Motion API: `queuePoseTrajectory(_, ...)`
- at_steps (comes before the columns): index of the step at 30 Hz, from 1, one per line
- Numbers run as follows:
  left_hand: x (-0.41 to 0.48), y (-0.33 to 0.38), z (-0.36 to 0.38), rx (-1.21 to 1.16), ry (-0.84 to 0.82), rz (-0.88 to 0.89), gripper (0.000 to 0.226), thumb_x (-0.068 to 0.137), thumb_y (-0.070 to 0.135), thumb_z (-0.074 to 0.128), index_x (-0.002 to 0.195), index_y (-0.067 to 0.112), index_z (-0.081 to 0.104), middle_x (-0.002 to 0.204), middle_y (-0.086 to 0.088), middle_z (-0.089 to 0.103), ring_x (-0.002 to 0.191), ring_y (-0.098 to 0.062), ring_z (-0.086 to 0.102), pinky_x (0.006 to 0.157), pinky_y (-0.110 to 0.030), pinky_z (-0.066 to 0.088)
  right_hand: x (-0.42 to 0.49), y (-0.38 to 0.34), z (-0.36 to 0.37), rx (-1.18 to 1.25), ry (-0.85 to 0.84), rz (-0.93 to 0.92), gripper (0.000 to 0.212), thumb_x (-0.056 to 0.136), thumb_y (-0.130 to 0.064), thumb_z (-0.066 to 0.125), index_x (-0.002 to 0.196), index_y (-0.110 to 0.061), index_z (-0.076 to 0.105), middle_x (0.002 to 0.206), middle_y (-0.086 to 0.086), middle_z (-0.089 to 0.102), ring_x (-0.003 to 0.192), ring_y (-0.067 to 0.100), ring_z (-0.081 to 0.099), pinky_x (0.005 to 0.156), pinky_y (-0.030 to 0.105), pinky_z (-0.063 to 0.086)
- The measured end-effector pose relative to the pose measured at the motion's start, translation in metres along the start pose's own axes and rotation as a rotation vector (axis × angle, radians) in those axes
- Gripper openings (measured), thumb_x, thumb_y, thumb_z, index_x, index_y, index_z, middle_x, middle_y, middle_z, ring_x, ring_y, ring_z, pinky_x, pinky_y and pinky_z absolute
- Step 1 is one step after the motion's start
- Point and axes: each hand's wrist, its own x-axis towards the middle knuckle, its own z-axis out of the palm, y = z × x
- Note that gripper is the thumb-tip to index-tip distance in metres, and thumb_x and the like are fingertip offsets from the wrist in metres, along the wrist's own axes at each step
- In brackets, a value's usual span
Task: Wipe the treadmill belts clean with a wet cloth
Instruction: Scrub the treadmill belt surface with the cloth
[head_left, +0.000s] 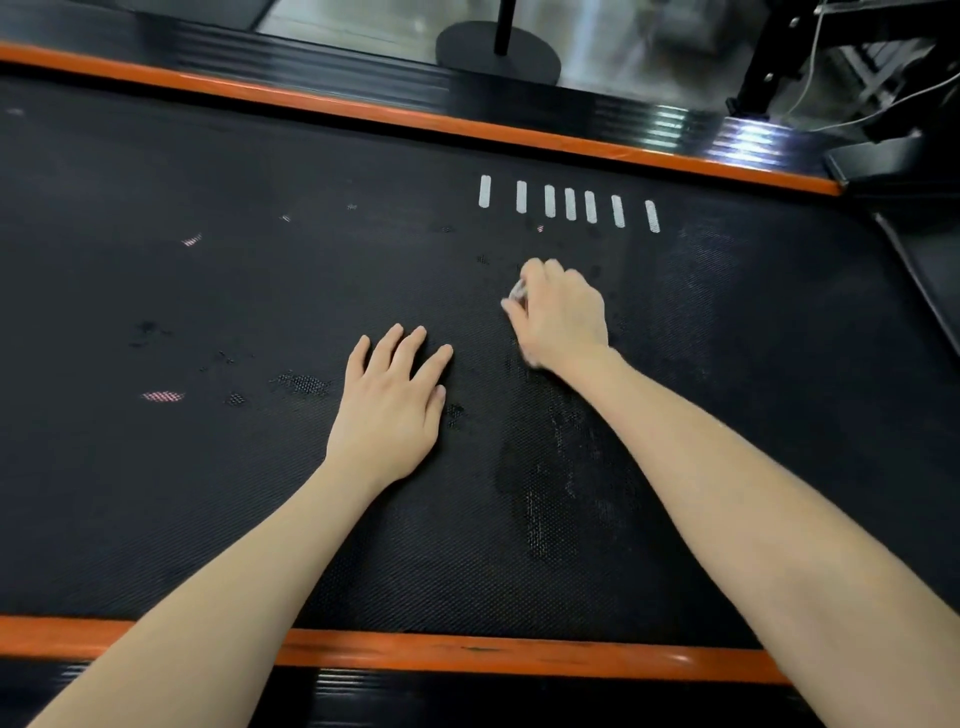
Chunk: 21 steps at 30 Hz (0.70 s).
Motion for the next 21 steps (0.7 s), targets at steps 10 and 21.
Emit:
queuePoseTrajectory(10,-0.001,0.0,0.0,-0.005,0.012,-0.001,0.052,0.093,0.037,0.025,0.135,0.019,0.05,0.142,-0.012,0.046,0.136,-0.033,0.034,0.113,-0.052,0.021,-0.125,-0.025,-0.031,0.227,0.06,-0.26,0.026,0.085,-0.039,0.05,0.078,-0.015,0.057,0.075,-0.001,0.057,0.062,0.017,0.051,0.047,0.03,0.043)
queuePoseTrajectory(21,0.0,-0.001,-0.002,-0.008,0.015,0.003,0.051,0.093,0.037,0.027,0.133,0.02,0.052,0.139,-0.012,0.048,0.134,-0.033,0.036,0.112,-0.052,0.023,-0.045,-0.023,-0.015,0.098,0.003,0.028,0.024,0.093,-0.032,0.045,0.087,-0.012,0.056,0.088,0.006,0.058,0.077,0.027,0.055,0.057,0.032,0.036)
